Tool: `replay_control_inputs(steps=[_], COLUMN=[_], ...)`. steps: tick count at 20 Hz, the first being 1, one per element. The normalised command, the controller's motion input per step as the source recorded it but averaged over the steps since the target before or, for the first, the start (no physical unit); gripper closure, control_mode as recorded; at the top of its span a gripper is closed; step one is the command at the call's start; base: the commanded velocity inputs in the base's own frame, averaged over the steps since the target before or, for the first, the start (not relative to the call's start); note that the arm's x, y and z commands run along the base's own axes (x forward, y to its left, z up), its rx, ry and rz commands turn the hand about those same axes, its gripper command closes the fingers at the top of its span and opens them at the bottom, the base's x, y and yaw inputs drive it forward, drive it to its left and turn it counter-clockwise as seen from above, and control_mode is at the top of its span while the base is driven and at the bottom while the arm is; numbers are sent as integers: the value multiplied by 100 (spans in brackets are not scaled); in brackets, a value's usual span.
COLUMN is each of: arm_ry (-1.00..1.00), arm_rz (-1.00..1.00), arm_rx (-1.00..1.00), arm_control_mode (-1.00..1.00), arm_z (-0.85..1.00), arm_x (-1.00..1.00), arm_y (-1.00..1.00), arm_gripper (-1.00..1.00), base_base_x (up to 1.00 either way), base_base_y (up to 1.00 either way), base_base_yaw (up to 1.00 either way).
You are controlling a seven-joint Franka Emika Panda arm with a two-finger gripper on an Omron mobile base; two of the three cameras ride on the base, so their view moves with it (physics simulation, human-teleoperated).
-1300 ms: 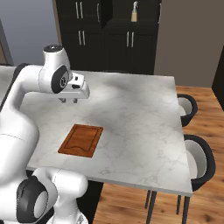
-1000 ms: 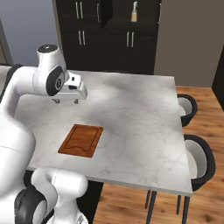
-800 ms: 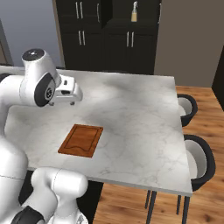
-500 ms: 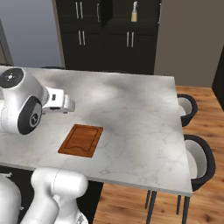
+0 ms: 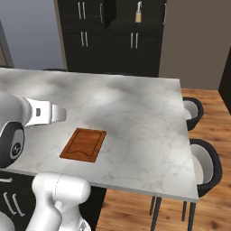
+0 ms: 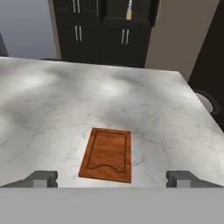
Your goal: Grab the spray bottle from the cabinet, then place it next to the cutting board for sanitizing. Then grab the dish brush from the countertop next to the sink and place it next to the cutting board.
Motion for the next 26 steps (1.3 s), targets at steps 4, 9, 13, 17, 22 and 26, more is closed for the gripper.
replay_control_inputs(steps=[4, 9, 13, 17, 22, 26], arm_ry=[-3, 0, 0, 0, 0, 0], arm_rz=[-3, 0, 0, 0, 0, 0], arm_rx=[0, 0, 0, 0, 0, 0], arm_control_mode=[100, 100, 100, 100, 100, 100], arm_z=[46, 0, 0, 0, 0, 0], arm_x=[-52, 0, 0, 0, 0, 0], arm_y=[0, 0, 0, 0, 0, 0], arm_gripper=[-100, -100, -100, -100, -100, -100], base_base_x=[-11, -54, -80, -32, -18, 0], base_base_y=[0, -44, -98, -100, -100, -100], base_base_yaw=[-1, -9, -4, 0, 0, 0])
